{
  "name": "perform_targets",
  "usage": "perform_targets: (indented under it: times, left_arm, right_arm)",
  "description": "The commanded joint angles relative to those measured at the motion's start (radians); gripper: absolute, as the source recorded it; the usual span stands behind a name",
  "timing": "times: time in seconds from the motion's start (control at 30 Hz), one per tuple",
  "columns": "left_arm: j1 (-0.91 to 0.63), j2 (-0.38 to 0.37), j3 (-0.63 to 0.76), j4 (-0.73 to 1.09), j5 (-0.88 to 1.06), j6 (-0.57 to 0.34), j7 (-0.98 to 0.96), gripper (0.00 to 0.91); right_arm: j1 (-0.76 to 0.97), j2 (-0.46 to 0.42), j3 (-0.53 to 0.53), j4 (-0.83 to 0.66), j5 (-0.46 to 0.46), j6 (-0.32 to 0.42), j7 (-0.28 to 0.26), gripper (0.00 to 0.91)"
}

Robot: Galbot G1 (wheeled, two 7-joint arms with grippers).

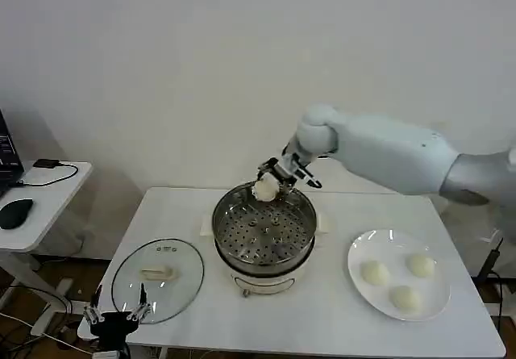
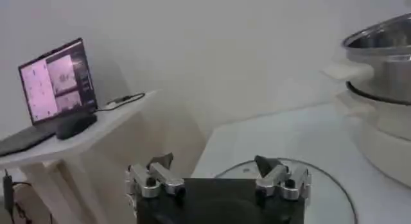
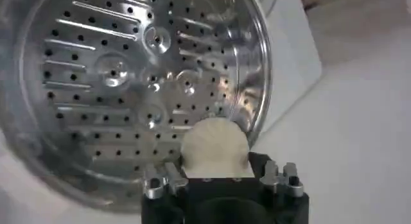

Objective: Take steamed baozi put them in steamer then cover it.

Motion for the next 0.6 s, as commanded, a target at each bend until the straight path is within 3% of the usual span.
perform_targets:
  times: [0.03,0.37,0.6]
  left_arm:
    - [0.000,0.001,-0.001,0.002,-0.001,0.000,0.000,0.907]
    - [0.000,-0.001,-0.003,0.007,-0.004,-0.001,-0.004,0.907]
    - [-0.001,-0.003,-0.003,0.005,-0.004,0.000,-0.006,0.907]
  right_arm:
    - [-0.063,0.067,-0.004,-0.093,-0.110,0.144,0.041,0.705]
    - [-0.076,0.072,0.005,-0.135,-0.202,0.200,0.041,0.705]
    - [-0.085,0.074,0.013,-0.157,-0.209,0.217,0.045,0.705]
